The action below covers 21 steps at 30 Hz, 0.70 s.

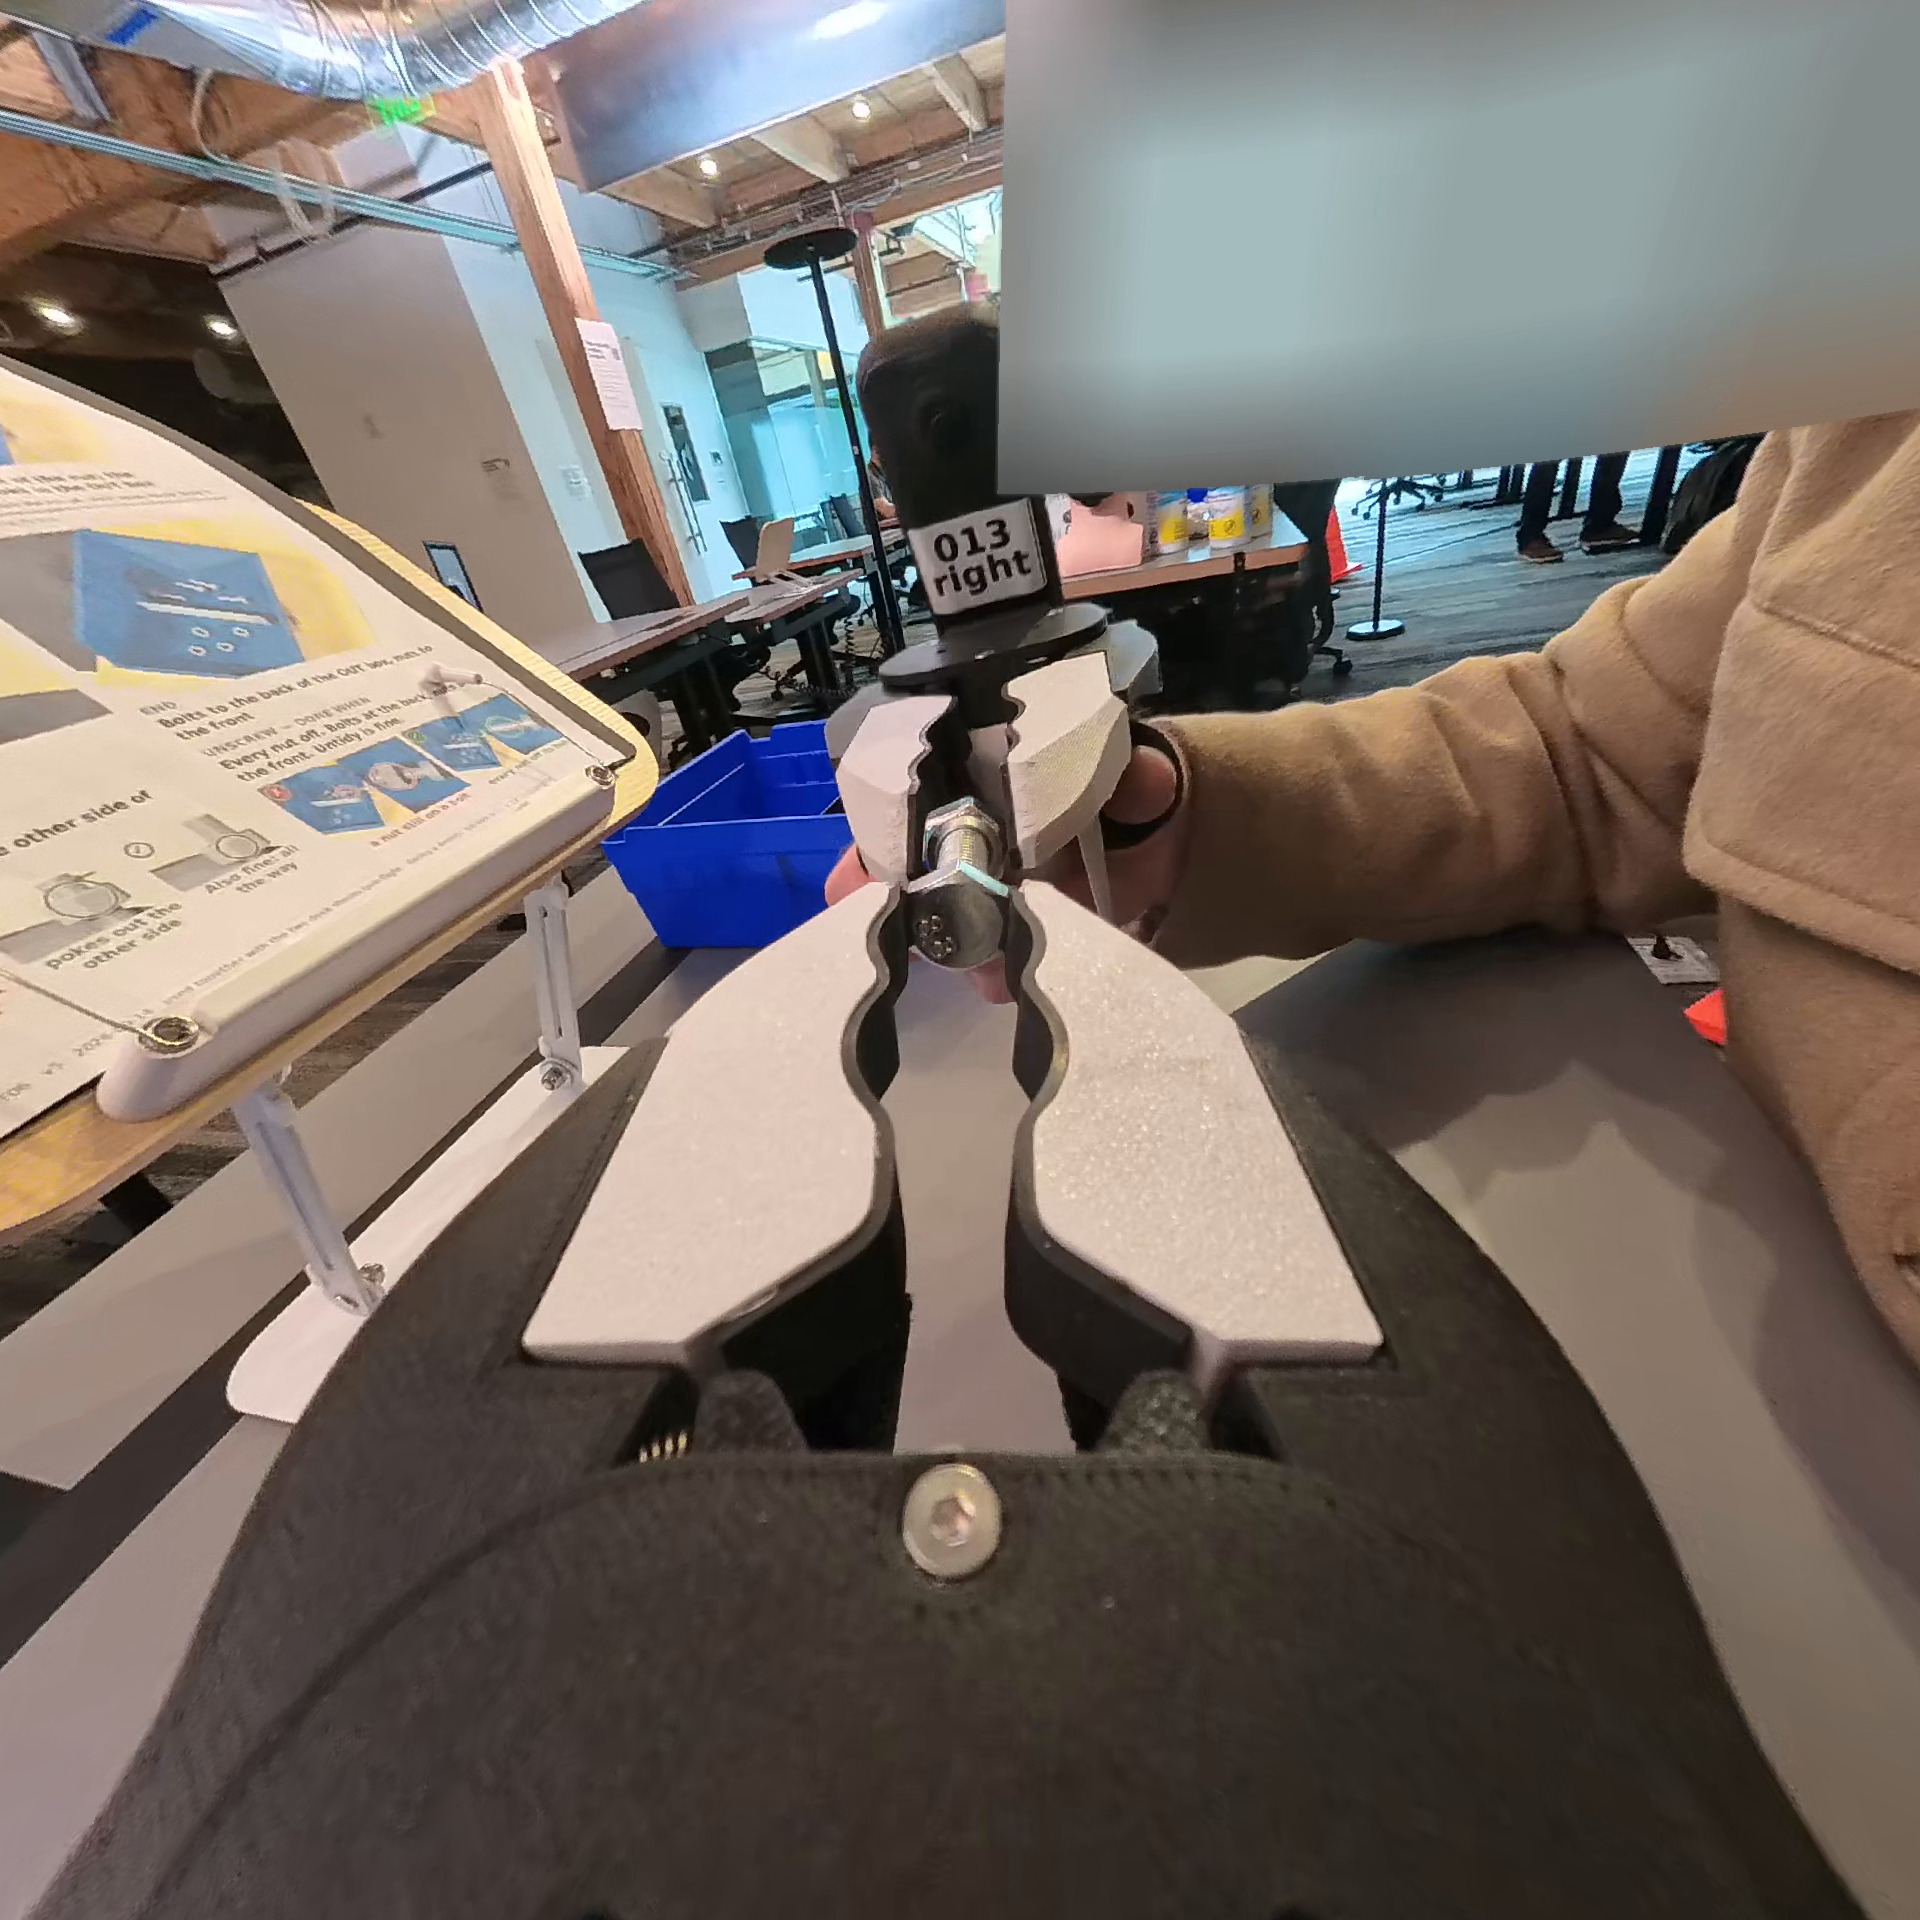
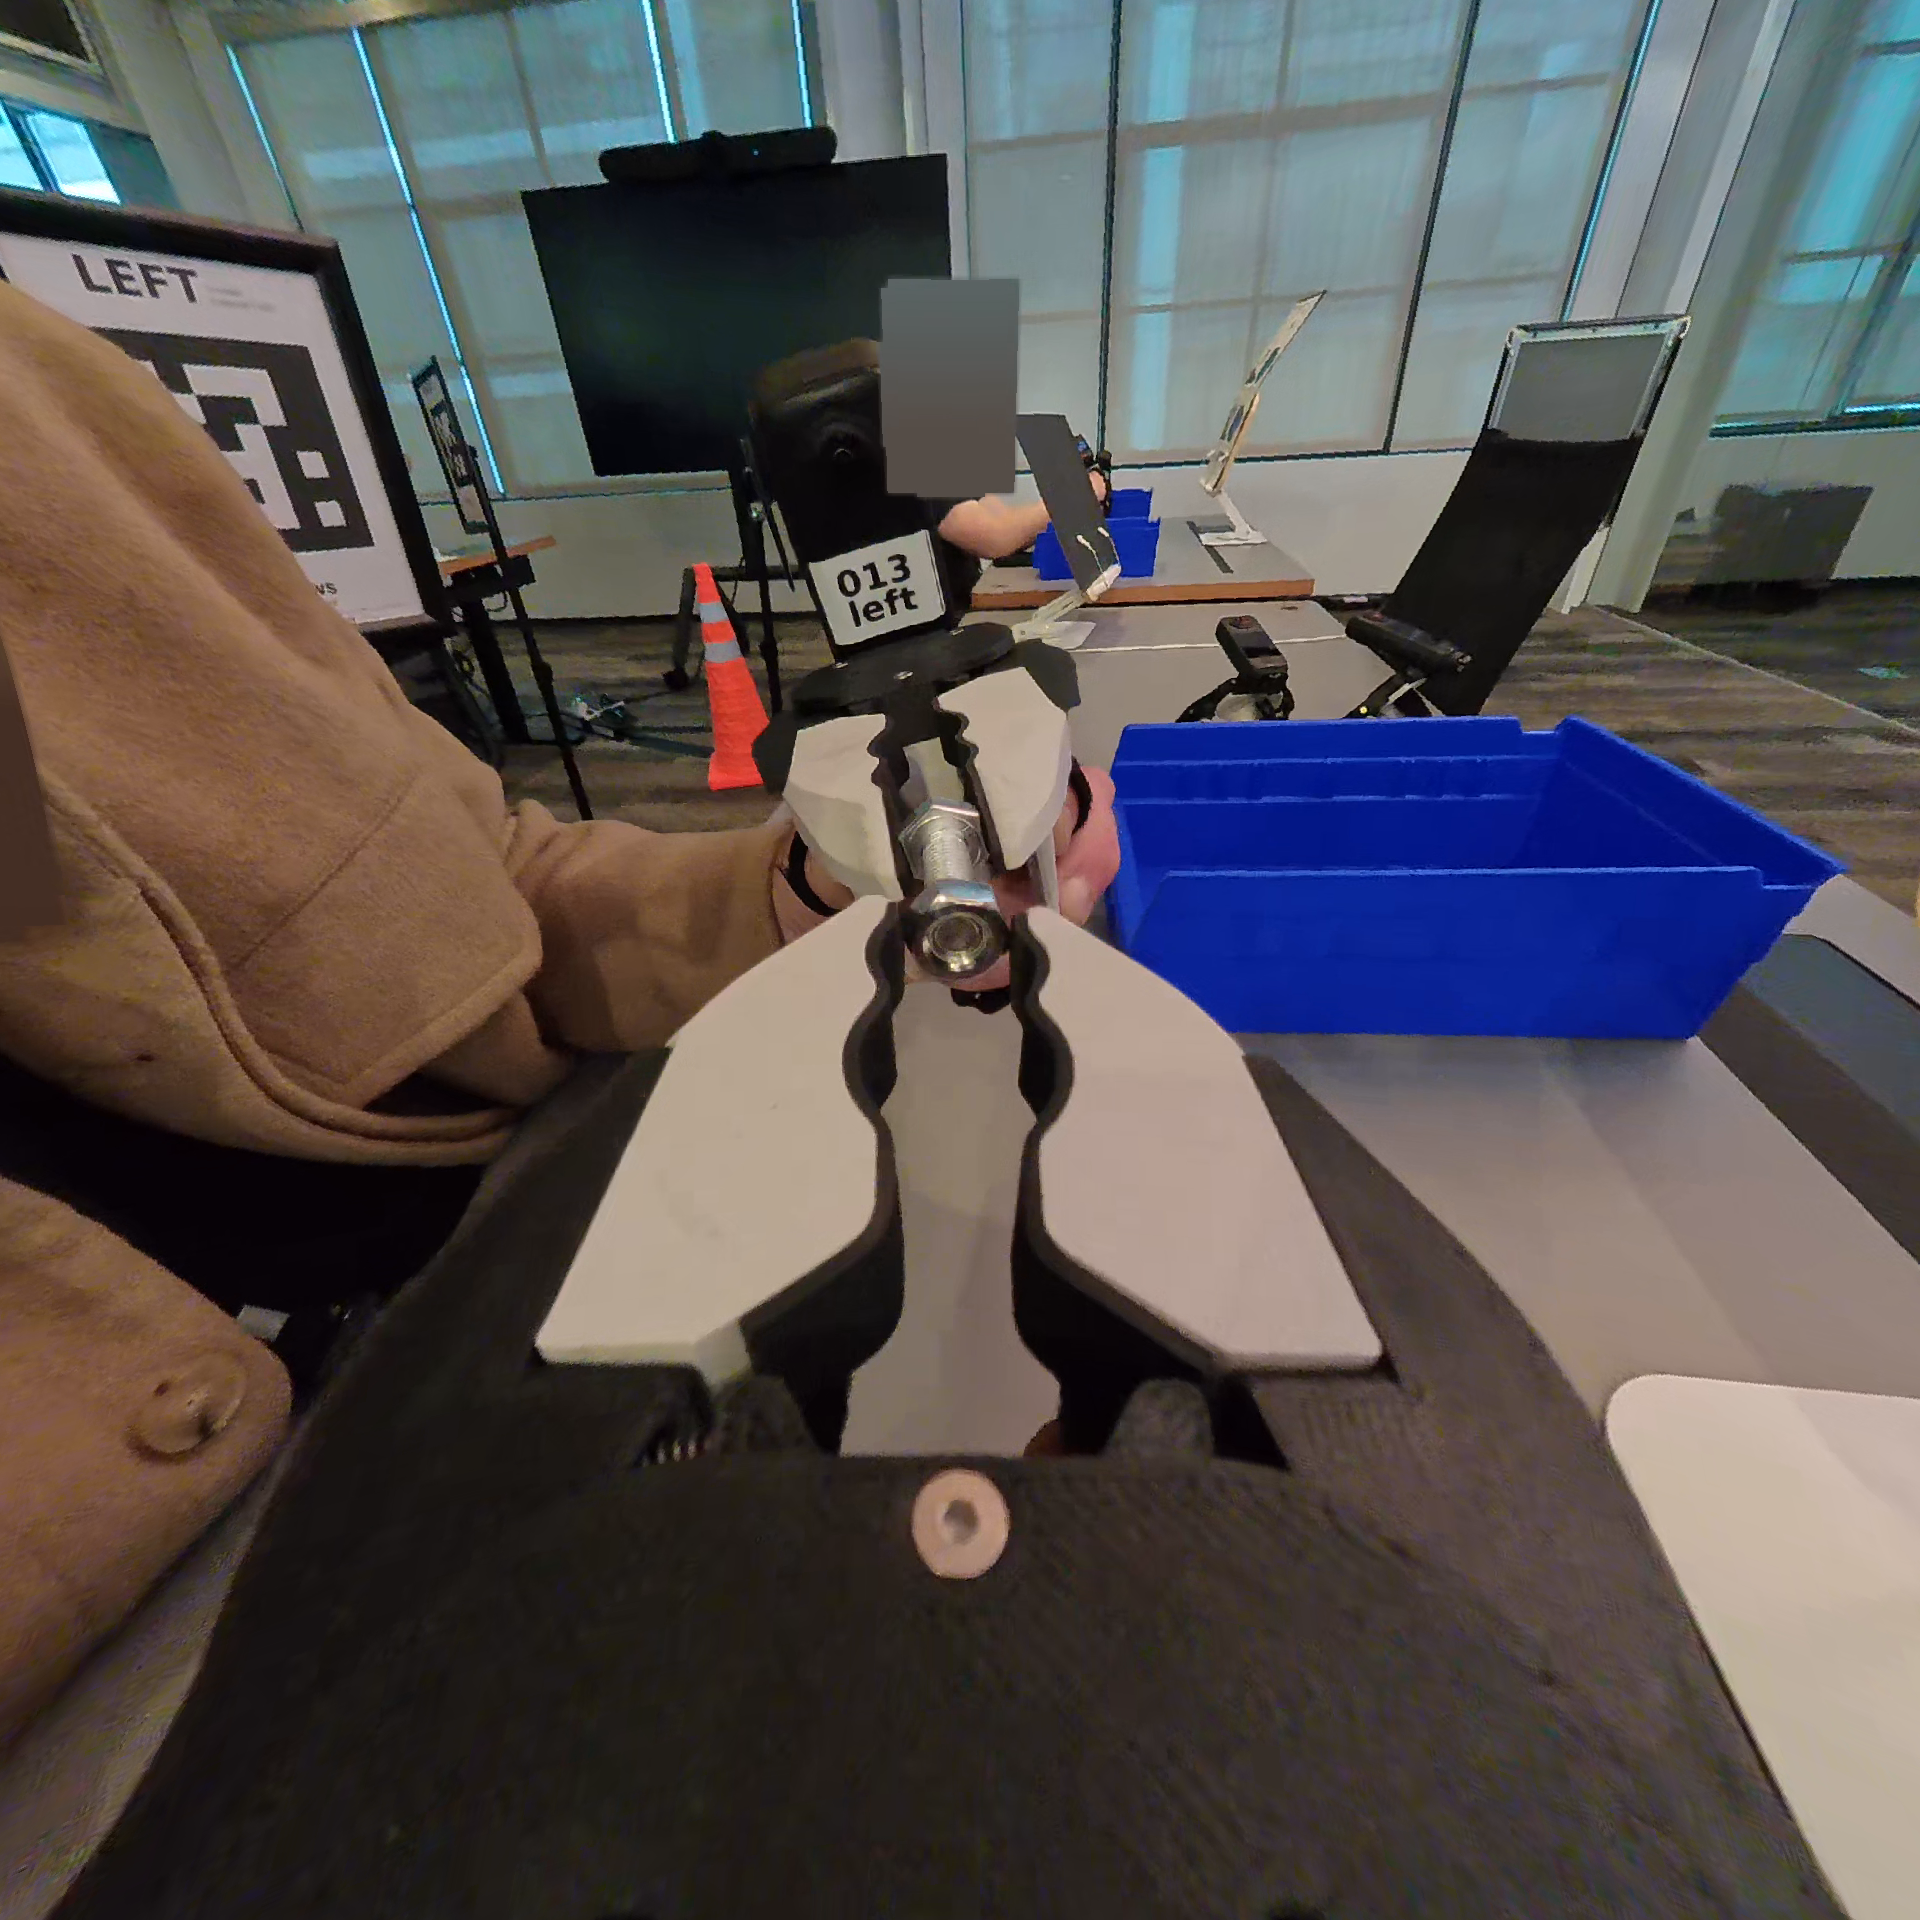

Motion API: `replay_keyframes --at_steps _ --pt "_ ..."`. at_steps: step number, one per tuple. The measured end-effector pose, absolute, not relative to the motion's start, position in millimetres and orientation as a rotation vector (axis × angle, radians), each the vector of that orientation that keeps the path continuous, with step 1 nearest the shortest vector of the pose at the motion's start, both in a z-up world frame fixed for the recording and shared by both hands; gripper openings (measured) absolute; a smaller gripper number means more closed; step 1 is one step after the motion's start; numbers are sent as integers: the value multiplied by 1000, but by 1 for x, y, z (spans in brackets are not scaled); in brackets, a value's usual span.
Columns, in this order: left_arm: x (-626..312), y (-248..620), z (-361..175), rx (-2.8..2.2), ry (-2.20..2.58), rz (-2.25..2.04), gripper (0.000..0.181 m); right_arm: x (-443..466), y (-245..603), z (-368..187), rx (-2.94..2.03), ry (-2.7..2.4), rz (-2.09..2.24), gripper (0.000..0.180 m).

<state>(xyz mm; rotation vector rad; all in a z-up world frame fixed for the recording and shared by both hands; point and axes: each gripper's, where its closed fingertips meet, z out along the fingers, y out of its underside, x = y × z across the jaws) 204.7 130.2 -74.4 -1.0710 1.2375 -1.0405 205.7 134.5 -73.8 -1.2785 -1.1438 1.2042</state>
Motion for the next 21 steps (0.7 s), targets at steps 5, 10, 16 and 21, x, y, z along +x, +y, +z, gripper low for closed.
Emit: replay_keyframes --at_steps 5,10,16,21 --pt "205 131 -75 -1076 1238 -1056 17 206 135 -75 -1247 -1156 1162 19" --pt "206 132 -74 -1059 1226 -1070 17 206 134 -74 -1239 -1145 1185 19" --pt "203 131 -63 -974 1212 -991 28 208 133 -70 -1242 -1085 1341 19" --pt "203 124 -63 -910 1272 -838 34 209 132 -69 -1228 -995 1516 19"
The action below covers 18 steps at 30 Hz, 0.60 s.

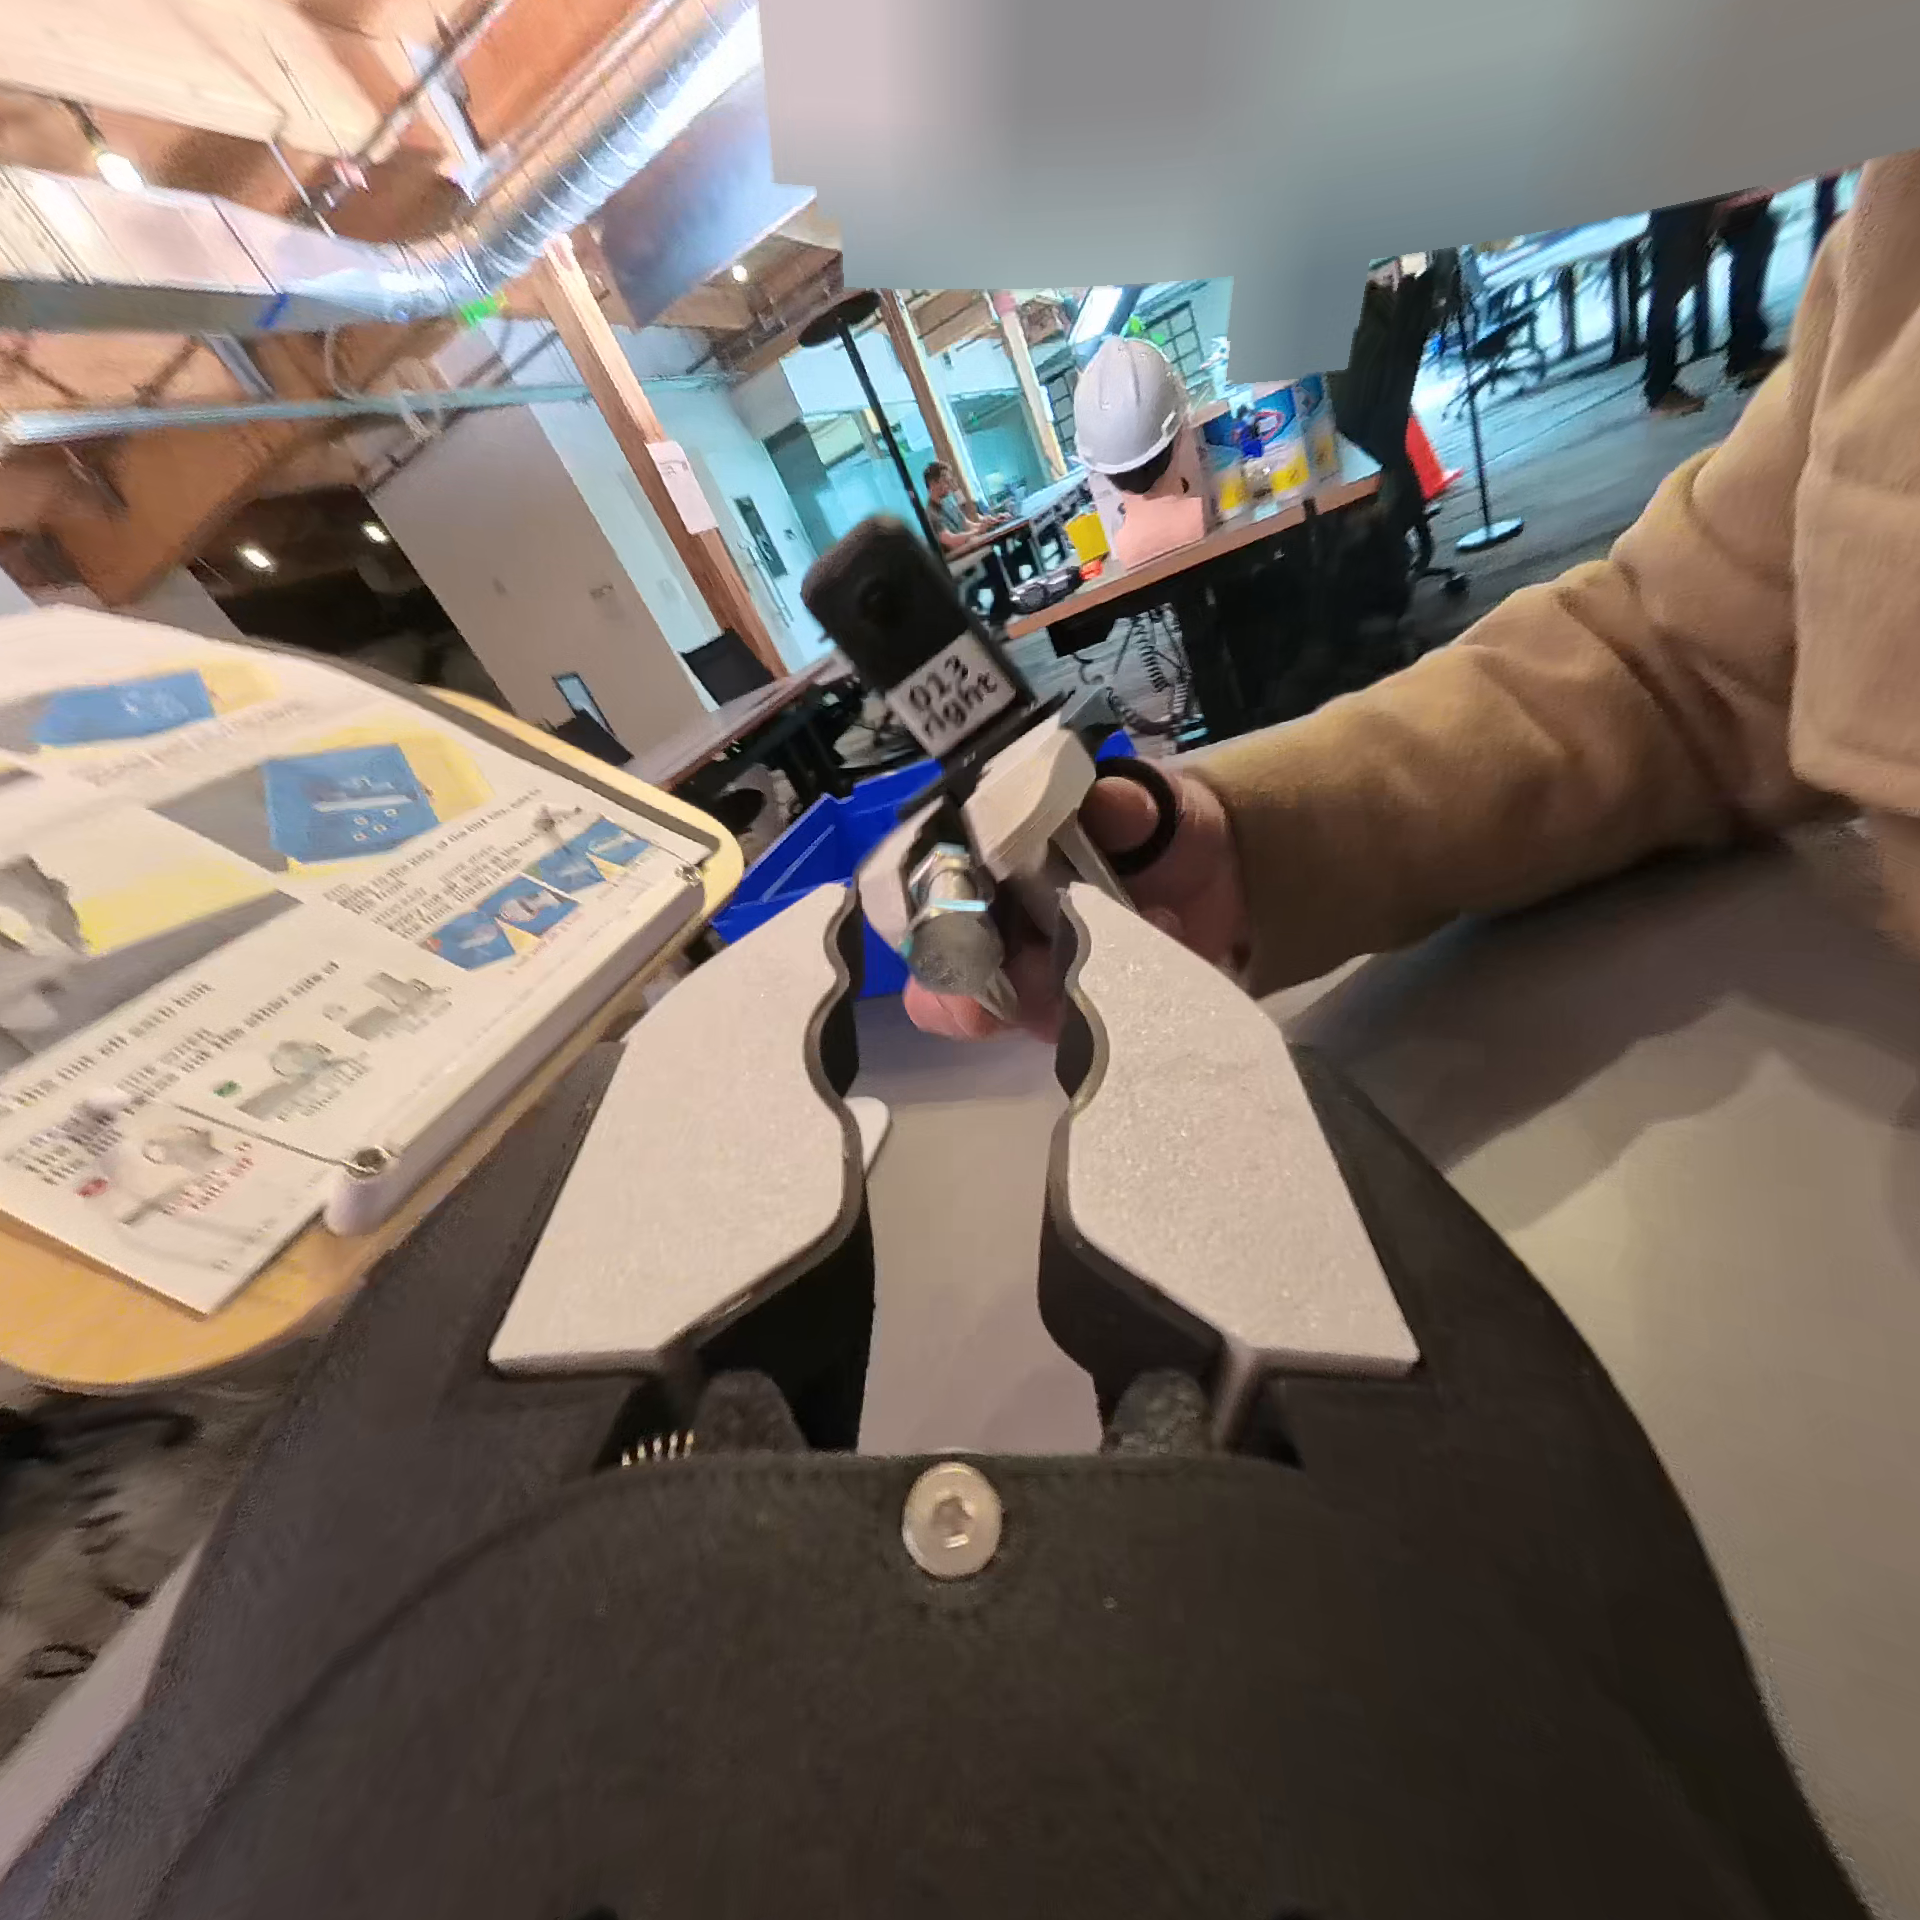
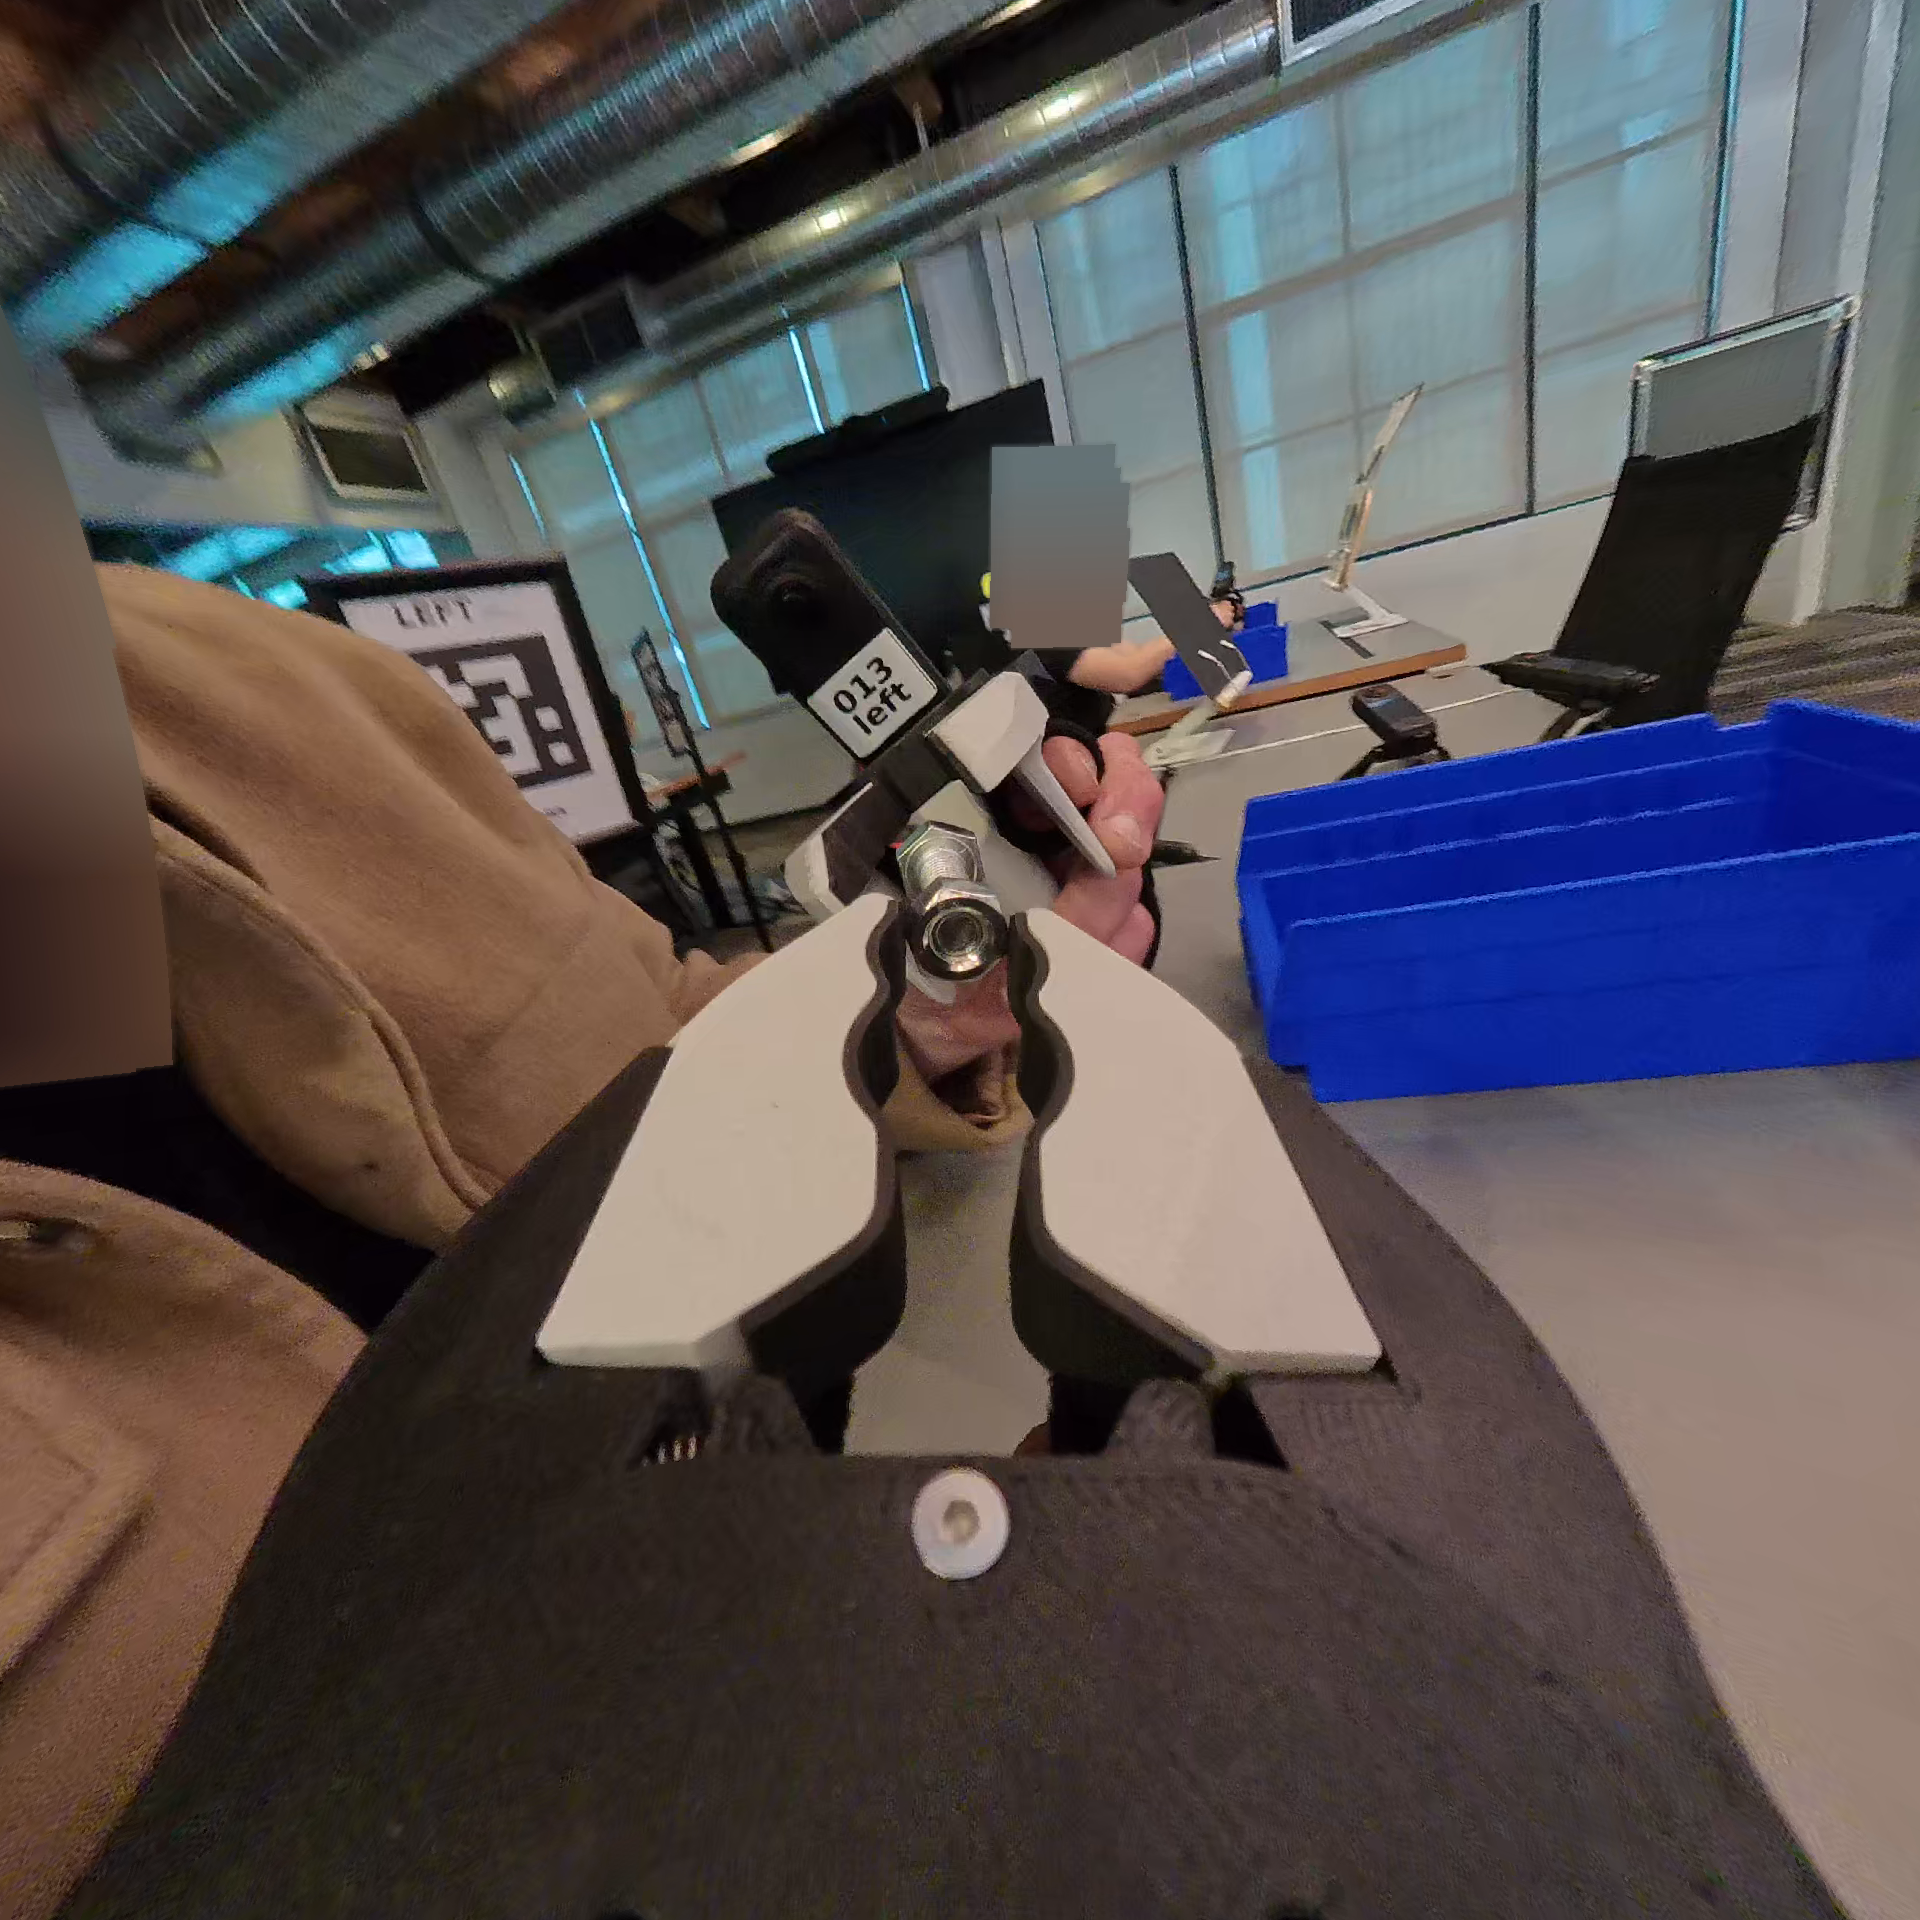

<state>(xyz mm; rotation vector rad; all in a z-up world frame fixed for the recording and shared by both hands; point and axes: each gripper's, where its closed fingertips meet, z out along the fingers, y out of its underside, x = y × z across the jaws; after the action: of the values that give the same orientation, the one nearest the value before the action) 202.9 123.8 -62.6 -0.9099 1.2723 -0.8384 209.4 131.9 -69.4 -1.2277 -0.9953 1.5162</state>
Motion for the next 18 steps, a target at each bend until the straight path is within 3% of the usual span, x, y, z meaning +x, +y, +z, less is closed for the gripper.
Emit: replay_keyframes --at_steps 8,18 --pt "210 122 -75 -882 1372 -628 20 205 123 -73 -1202 -945 1692 19" --pt "210 121 -72 -986 1337 -828 18 206 124 -73 -1175 -984 1530 19"
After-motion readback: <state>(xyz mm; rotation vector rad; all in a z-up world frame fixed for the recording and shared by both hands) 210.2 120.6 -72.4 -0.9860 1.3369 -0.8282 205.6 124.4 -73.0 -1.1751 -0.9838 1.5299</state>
